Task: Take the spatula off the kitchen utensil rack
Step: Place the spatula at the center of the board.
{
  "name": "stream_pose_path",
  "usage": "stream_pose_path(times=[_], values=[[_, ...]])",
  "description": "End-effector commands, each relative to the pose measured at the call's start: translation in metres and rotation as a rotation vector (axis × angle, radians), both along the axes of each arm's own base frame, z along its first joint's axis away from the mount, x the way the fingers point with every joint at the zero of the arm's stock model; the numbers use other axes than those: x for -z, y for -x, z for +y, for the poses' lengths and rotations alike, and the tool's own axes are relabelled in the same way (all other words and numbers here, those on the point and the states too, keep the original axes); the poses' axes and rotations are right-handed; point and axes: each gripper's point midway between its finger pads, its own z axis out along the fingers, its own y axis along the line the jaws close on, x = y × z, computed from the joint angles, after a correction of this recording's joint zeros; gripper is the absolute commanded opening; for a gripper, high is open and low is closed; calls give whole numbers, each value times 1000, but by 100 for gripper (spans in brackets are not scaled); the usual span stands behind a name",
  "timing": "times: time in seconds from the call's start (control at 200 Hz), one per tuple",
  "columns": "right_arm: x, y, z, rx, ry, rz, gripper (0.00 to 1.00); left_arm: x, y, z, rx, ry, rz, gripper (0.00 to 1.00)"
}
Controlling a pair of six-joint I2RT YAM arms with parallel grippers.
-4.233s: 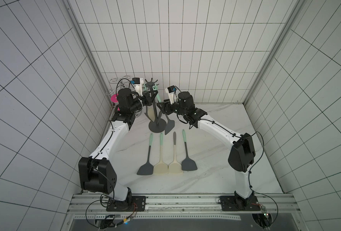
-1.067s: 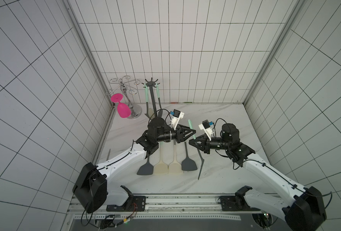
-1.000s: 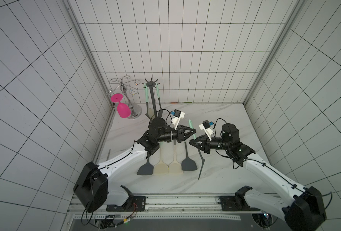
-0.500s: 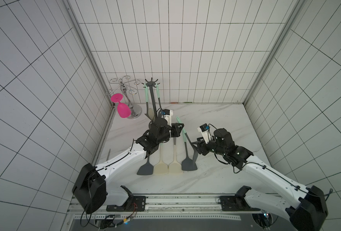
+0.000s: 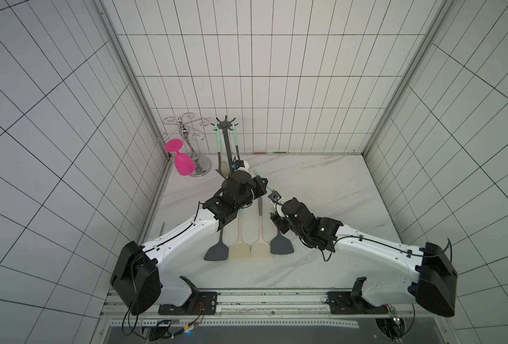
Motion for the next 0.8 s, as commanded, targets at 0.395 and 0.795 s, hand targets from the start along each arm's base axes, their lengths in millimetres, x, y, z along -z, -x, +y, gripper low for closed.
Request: stream_pose_path(times=[0.395, 0.795], values=[[-38, -6, -5, -6, -4, -137, 0, -12, 13, 20, 27, -30, -5, 0], [-48, 1, -15, -69, -171, -55, 15, -18, 14, 37, 77, 2, -21, 0]])
